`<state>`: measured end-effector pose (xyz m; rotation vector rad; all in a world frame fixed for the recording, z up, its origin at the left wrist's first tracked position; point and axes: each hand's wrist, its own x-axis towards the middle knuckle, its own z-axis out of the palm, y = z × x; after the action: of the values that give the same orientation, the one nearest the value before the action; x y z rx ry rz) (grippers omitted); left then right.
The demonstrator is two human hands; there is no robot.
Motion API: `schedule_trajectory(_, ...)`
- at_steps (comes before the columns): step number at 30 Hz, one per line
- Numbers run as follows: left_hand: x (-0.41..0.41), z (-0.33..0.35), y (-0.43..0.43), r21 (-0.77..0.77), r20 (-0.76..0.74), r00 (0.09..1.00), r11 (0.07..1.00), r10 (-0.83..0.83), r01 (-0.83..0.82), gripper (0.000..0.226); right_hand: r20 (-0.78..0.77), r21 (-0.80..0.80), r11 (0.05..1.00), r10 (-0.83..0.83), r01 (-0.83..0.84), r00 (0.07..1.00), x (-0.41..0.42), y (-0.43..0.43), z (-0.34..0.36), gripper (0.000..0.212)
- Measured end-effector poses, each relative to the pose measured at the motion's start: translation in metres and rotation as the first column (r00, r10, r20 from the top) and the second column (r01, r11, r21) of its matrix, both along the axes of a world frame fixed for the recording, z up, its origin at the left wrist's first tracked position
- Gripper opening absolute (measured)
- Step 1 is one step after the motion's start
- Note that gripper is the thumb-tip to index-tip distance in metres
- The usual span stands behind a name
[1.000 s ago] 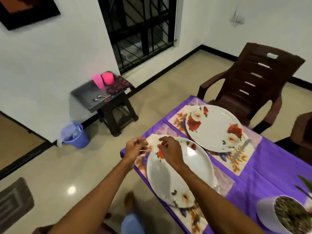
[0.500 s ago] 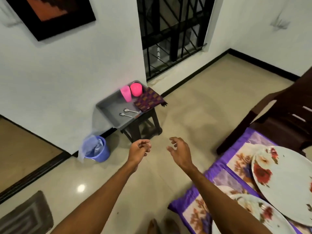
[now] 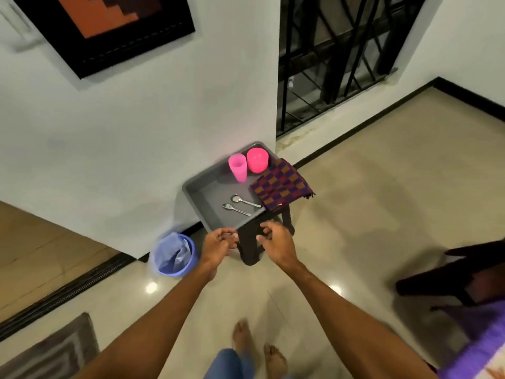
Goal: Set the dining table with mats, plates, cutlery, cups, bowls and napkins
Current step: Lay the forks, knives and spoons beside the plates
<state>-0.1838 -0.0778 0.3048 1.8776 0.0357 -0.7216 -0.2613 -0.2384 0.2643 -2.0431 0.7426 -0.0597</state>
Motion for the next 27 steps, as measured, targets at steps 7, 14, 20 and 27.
schedule_trajectory(7,0.109,-0.045,-0.002,-0.022,-0.089,0.994,0.998,0.06,-0.063,0.015,-0.101,-0.064,0.997,0.041,-0.048,0.994,0.109,-0.002,-0.04,0.02)
schedule_trajectory(14,0.194,-0.127,-0.011,0.036,-0.172,0.981,0.996,0.087,-0.082,0.011,-0.28,-0.095,0.982,0.131,-0.163,0.951,0.217,-0.012,-0.13,0.023)
schedule_trajectory(20,0.237,-0.2,-0.024,0.058,-0.217,0.97,0.993,0.112,-0.102,0.017,-0.424,-0.193,0.919,0.238,-0.344,0.874,0.278,-0.014,-0.219,0.029)
schedule_trajectory(27,0.257,-0.249,-0.033,0.056,-0.279,0.944,0.985,0.175,-0.166,0.013,-0.459,-0.311,0.839,0.28,-0.448,0.843,0.295,-0.009,-0.275,0.046)
